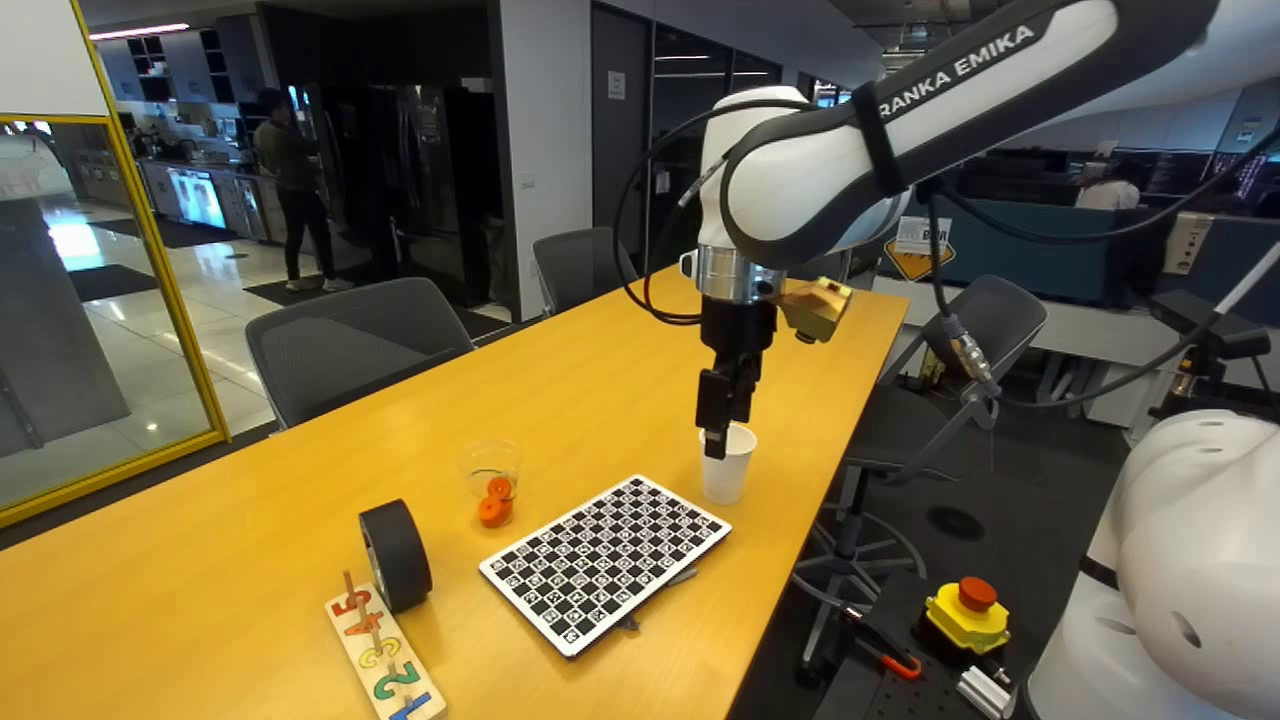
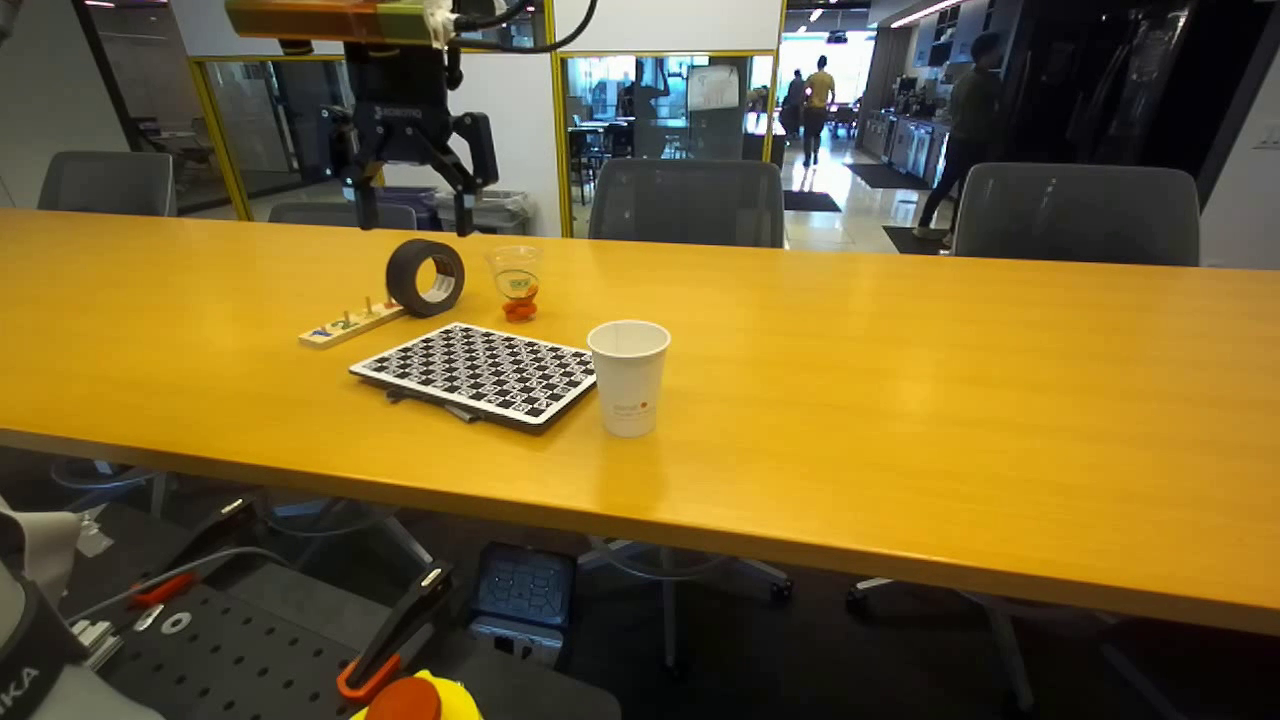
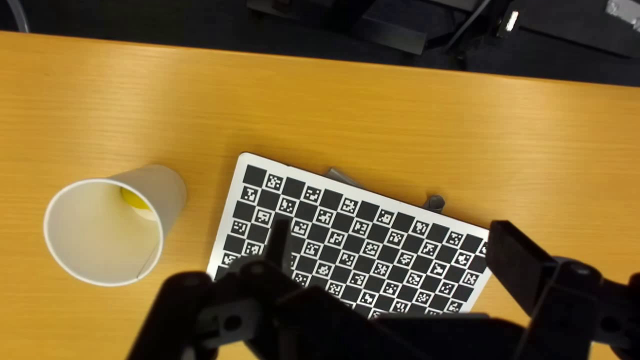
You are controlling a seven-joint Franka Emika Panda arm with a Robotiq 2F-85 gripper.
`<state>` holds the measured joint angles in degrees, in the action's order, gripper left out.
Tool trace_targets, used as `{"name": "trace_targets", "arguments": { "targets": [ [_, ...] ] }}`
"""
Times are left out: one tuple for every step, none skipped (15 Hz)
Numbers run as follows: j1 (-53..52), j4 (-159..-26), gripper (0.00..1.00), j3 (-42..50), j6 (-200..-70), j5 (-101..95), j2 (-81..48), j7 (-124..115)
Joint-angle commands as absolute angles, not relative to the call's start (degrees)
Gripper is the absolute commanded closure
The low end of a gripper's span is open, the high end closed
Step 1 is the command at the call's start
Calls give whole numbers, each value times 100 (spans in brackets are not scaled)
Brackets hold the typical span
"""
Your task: Put two orange rings in the white cup and the rest in the clear cup
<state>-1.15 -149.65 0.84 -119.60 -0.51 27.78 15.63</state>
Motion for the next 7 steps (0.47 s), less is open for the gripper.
{"name": "trace_targets", "arguments": {
  "targets": [
    [-212, -15372, 0, 213, -11802, -21, 3555, 1629],
    [-203, -15444, 0, 230, -11772, -18, 3677, 1597],
    [-191, -15228, 0, 190, -11842, -94, 3249, 1537],
    [-191, -15298, 0, 201, -11830, -95, 3364, 1535],
    [-192, -15353, 0, 209, -11826, -97, 3449, 1534],
    [-192, -15388, 0, 213, -11825, -98, 3504, 1533],
    [-192, -15406, 0, 215, -11825, -98, 3529, 1533]
  ]
}}
